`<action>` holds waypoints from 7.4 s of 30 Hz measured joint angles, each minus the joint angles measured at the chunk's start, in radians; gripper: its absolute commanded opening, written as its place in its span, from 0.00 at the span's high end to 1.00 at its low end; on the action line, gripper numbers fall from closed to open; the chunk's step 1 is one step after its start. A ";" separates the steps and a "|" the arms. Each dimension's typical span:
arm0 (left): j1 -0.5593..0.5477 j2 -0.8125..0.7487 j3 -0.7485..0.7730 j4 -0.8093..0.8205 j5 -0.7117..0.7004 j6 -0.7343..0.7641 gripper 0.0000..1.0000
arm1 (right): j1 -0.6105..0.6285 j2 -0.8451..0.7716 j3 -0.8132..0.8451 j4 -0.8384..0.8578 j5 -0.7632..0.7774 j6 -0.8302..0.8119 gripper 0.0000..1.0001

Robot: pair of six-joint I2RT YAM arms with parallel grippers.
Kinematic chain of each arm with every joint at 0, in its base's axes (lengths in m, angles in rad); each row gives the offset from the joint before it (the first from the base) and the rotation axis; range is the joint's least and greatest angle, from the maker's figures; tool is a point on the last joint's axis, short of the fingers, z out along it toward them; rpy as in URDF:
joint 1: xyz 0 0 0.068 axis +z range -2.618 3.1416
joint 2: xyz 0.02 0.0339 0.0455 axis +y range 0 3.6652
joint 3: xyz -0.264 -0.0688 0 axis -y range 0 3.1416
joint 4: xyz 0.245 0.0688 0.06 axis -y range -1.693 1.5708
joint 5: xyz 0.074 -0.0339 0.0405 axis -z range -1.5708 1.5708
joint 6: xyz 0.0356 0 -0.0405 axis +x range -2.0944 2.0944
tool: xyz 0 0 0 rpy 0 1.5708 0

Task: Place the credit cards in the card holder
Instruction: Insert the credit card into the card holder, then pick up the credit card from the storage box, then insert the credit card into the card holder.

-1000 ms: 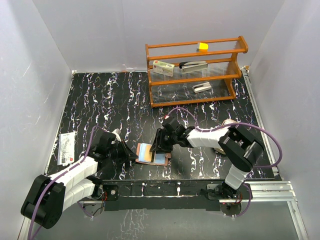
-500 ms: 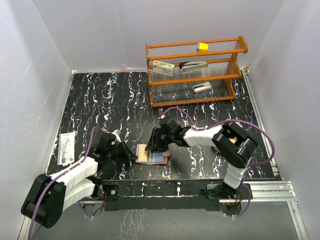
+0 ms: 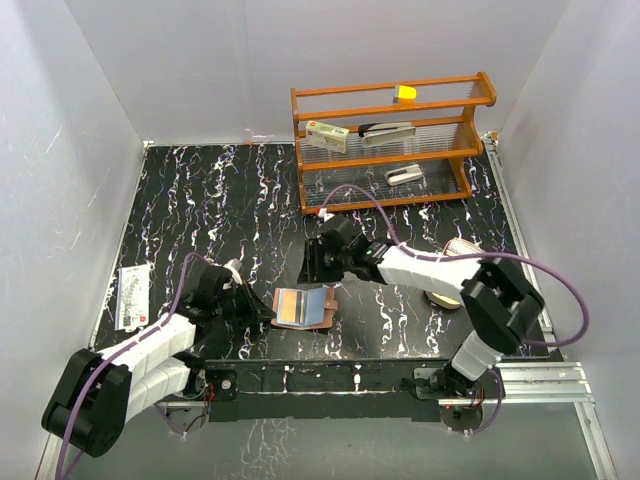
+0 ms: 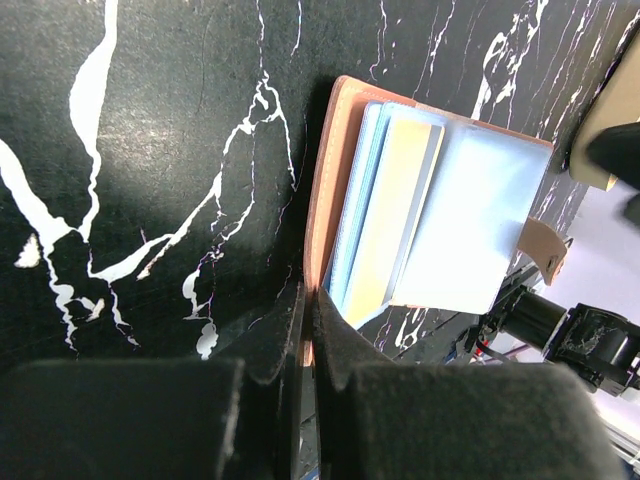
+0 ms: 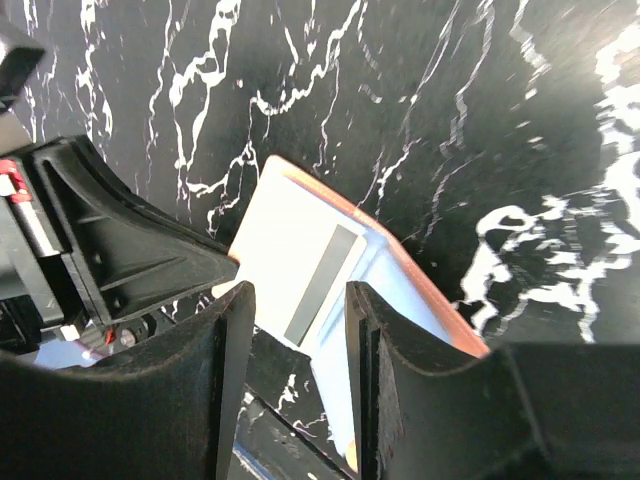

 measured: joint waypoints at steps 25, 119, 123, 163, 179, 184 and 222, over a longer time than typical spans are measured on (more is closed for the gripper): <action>0.000 0.014 0.010 0.009 0.010 0.027 1.00 | -0.249 -0.368 0.023 -0.297 0.763 -0.752 0.62; 0.000 0.082 0.037 0.058 0.061 0.071 0.88 | -0.576 -0.246 0.132 -0.637 0.544 -1.038 1.00; 0.000 0.061 0.043 0.035 0.050 0.071 0.96 | -0.521 -0.300 0.188 -0.638 0.442 -0.958 1.00; 0.000 -0.217 0.279 -0.038 0.150 -0.068 0.41 | -0.112 -0.422 -0.337 0.417 -0.263 0.233 1.00; 0.006 -0.195 0.226 0.117 0.239 -0.162 1.00 | -0.112 -0.422 -0.355 0.520 -0.316 0.278 0.94; 0.005 -0.203 0.226 0.130 0.248 -0.157 1.00 | -0.113 -0.421 -0.356 0.491 -0.294 0.274 0.77; 0.004 0.162 0.198 0.006 0.207 0.068 1.00 | -0.043 -0.166 -0.258 -0.014 -0.011 -0.020 0.77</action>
